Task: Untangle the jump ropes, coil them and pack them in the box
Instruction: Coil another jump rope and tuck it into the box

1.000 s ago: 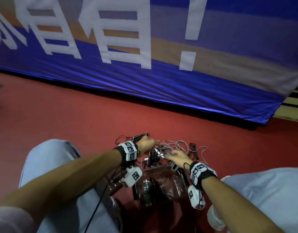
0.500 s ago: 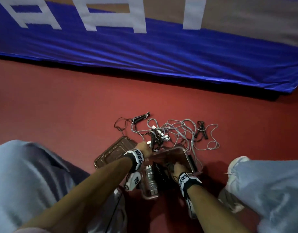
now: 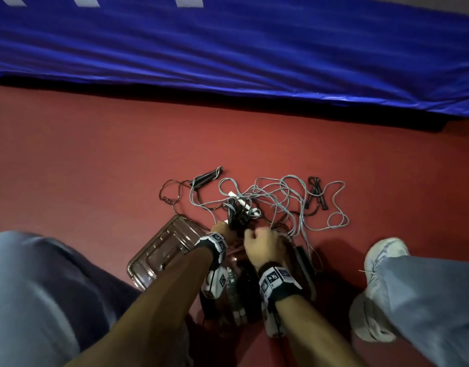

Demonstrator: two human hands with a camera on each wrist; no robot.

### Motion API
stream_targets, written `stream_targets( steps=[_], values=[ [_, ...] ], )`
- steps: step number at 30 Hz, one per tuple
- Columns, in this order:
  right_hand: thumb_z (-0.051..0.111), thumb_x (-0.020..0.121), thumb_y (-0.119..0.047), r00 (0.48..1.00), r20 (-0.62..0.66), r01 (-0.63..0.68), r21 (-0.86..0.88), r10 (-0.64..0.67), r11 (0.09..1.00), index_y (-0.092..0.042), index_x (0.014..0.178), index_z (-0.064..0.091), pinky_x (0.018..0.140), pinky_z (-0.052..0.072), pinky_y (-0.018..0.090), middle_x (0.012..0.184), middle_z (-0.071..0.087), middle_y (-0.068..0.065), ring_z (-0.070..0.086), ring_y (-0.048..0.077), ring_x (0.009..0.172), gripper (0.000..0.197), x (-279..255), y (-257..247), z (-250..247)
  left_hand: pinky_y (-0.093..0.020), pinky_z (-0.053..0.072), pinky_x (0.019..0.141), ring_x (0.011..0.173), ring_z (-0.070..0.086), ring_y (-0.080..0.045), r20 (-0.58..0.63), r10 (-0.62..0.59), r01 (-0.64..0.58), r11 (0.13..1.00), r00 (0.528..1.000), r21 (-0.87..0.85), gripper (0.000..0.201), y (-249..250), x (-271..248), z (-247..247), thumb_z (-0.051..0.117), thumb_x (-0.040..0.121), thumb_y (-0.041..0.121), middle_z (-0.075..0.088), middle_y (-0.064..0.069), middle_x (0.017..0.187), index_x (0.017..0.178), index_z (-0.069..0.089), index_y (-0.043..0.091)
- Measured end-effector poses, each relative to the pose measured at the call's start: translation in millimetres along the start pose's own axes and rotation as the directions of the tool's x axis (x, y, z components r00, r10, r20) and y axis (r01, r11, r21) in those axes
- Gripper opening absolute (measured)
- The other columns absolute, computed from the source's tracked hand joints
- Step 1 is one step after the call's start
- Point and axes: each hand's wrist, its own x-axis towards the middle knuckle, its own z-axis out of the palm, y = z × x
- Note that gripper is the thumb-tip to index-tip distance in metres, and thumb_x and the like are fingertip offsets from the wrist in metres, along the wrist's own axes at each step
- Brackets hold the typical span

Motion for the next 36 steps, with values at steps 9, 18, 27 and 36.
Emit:
stream_targets(
  steps=[9, 18, 27, 36],
  values=[
    [0.056, 0.095, -0.028, 0.993, 0.08, -0.11, 0.432, 0.084, 0.895, -0.013, 0.059, 0.066, 0.064, 0.057, 0.036, 0.06, 0.071, -0.002, 0.069, 0.02, 0.059, 0.04, 53, 6, -7, -0.037, 0.054, 0.087, 0.105, 0.066, -0.033, -0.053, -0.061, 0.056, 0.993, 0.997, -0.102, 0.04, 7, 54, 13, 0.064, 0.089, 0.038, 0.071, -0.016, 0.114, 0.115, 0.07, 0.008],
    [0.054, 0.095, -0.023, 0.98, 0.159, -0.175, 0.438, 0.116, 0.882, -0.017, 0.054, 0.064, 0.07, 0.059, 0.042, 0.061, 0.072, 0.001, 0.069, 0.024, 0.061, 0.042, 52, 9, 2, -0.034, 0.047, 0.076, 0.096, 0.065, -0.036, -0.235, 0.049, -0.1, 0.972, 0.971, -0.212, 0.033, 11, 31, 8, 0.057, 0.098, 0.031, 0.069, -0.02, 0.109, 0.117, 0.058, 0.004],
    [0.059, 0.091, -0.02, 0.989, 0.143, -0.015, 0.322, -0.033, 0.947, -0.011, 0.101, 0.069, 0.077, 0.053, 0.036, 0.095, 0.073, 0.007, 0.066, 0.023, 0.084, 0.017, 30, -34, -32, -0.031, 0.049, 0.075, 0.088, 0.067, -0.026, -0.426, 0.109, -0.266, 0.906, 0.898, -0.33, 0.031, 41, -27, -72, 0.062, 0.098, 0.036, 0.07, -0.009, 0.095, 0.106, 0.064, 0.006],
    [0.075, 0.085, -0.026, 0.895, 0.121, 0.403, 0.196, -0.43, 0.894, -0.018, 0.129, 0.051, 0.074, 0.052, 0.029, 0.109, 0.068, 0.002, 0.066, 0.025, 0.095, 0.05, -24, -139, -153, -0.013, 0.044, 0.059, 0.058, 0.061, 0.005, -0.637, 0.348, -0.629, 0.723, 0.688, -0.286, 0.029, 92, -167, -196, 0.07, 0.092, 0.038, 0.069, 0.009, 0.065, 0.072, 0.07, 0.017]
  ],
)
